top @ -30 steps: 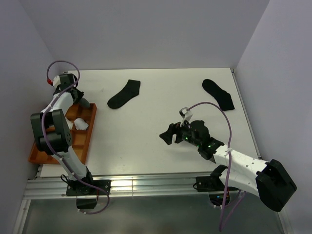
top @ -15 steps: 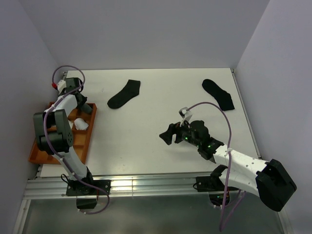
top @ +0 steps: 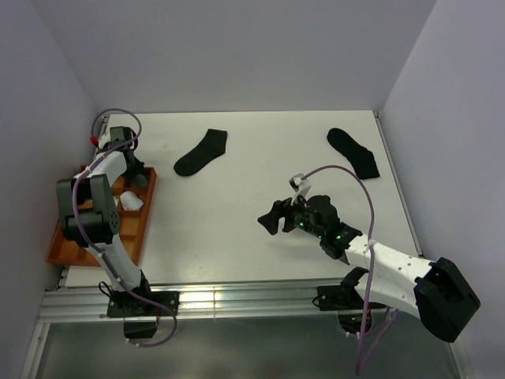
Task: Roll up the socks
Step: Place the sock in the storage box.
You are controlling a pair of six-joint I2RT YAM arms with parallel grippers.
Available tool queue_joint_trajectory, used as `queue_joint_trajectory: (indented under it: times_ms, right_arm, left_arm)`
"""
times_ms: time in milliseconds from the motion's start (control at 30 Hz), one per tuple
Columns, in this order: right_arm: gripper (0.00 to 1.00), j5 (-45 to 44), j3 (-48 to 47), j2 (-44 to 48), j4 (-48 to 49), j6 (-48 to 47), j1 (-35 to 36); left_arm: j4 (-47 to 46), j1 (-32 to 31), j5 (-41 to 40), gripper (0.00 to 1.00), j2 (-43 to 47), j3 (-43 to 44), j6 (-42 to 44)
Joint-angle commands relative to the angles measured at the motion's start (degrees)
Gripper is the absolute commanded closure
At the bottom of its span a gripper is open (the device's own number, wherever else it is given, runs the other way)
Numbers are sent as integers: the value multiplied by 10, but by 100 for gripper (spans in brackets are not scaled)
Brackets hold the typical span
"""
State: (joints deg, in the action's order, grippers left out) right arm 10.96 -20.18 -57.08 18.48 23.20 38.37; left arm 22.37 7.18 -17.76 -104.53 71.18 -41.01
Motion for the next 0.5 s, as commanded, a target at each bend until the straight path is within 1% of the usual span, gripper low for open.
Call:
queue_joint_trajectory:
  times_ms: [0, 333, 433, 467]
  right_arm:
    - [13, -10, 5, 7, 31, -12, 5]
    - [13, -11, 5, 7, 31, -12, 7]
    - [13, -10, 4, 5, 31, -13, 7]
    - [13, -9, 4, 4, 31, -12, 6]
  left_arm:
    - [43, -5, 37, 100, -23, 31, 14]
    - [86, -5, 69, 100, -96, 101, 35]
    - [115, -3, 78, 99, -127, 128, 34]
    - [135, -1, 81, 98, -142, 140, 32]
